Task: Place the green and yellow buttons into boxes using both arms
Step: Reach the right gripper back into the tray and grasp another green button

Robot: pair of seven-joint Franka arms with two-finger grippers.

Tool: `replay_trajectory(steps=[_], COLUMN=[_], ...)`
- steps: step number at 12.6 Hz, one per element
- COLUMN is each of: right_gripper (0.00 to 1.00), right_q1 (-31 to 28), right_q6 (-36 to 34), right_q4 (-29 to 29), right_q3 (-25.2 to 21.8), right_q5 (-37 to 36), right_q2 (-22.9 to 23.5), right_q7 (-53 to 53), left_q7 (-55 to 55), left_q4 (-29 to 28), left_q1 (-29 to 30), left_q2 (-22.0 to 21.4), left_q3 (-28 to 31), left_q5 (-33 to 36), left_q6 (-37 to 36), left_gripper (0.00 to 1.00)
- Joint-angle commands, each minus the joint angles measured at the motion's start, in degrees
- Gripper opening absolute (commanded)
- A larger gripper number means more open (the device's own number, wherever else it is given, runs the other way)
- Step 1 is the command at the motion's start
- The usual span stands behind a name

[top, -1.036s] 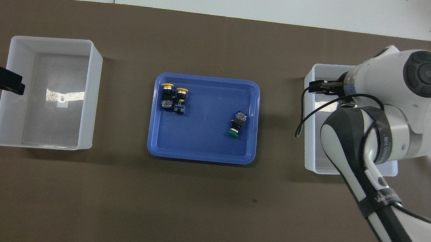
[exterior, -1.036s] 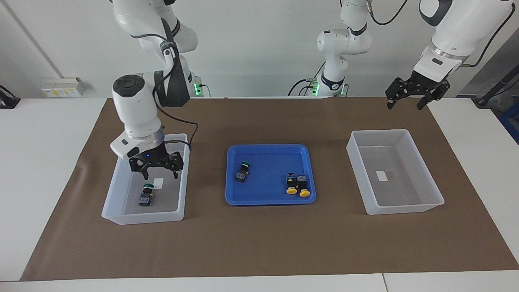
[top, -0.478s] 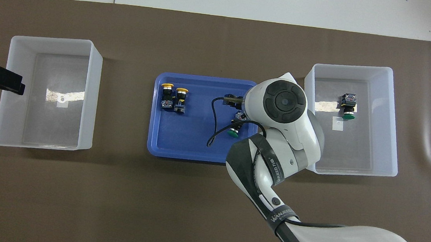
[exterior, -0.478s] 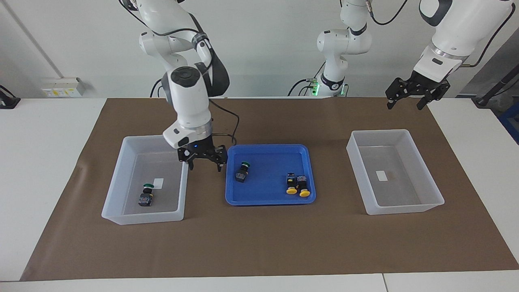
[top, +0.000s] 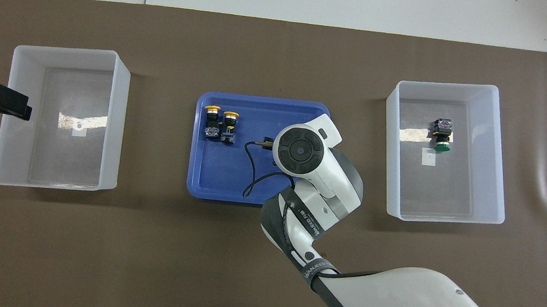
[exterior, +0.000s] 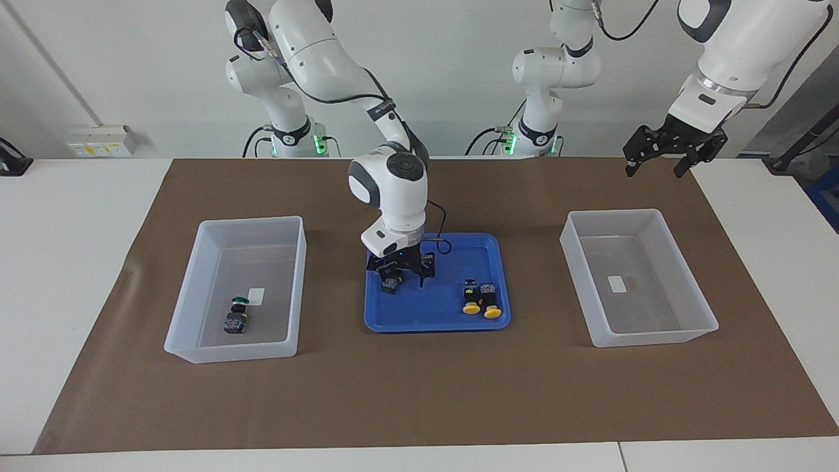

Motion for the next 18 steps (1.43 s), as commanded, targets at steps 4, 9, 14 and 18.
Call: replay_trajectory(steps=[4, 9, 14, 18], right_gripper=[1.0, 0.81, 0.27, 0.0], right_q1=[0.0, -0.6, -0.6, -0.2], right_q6=[-5.0, -4.0, -3.0, -2.9], right_q4=[0.5, -0.9, -1.4, -0.3], right_q3=[0.0, 0.1, 0.1, 0.1], right_q5=[-3.8, -4.1, -4.1, -3.4], right_q2=[-0.9, -1.6, -1.5, -1.7], right_q7=[1.2, 1.2, 1.1, 1.2], left_q7=[-0.5, -0.5, -0.5, -0.5], left_q4=[-0.9, -0.9, -0.9, -0.9], left_q1=[0.4, 0.4, 0.4, 0.4], left_q2=[-1.1, -1.2, -1.1, -1.1], left_q3=[-0.1, -0.1, -0.1, -0.1], left_q5=[-1.0, -1.0, -1.0, -1.0], left_q6=[-0.6, -0.5, -0.5, -0.5], left_gripper=[1.0, 1.0, 1.0, 1.0])
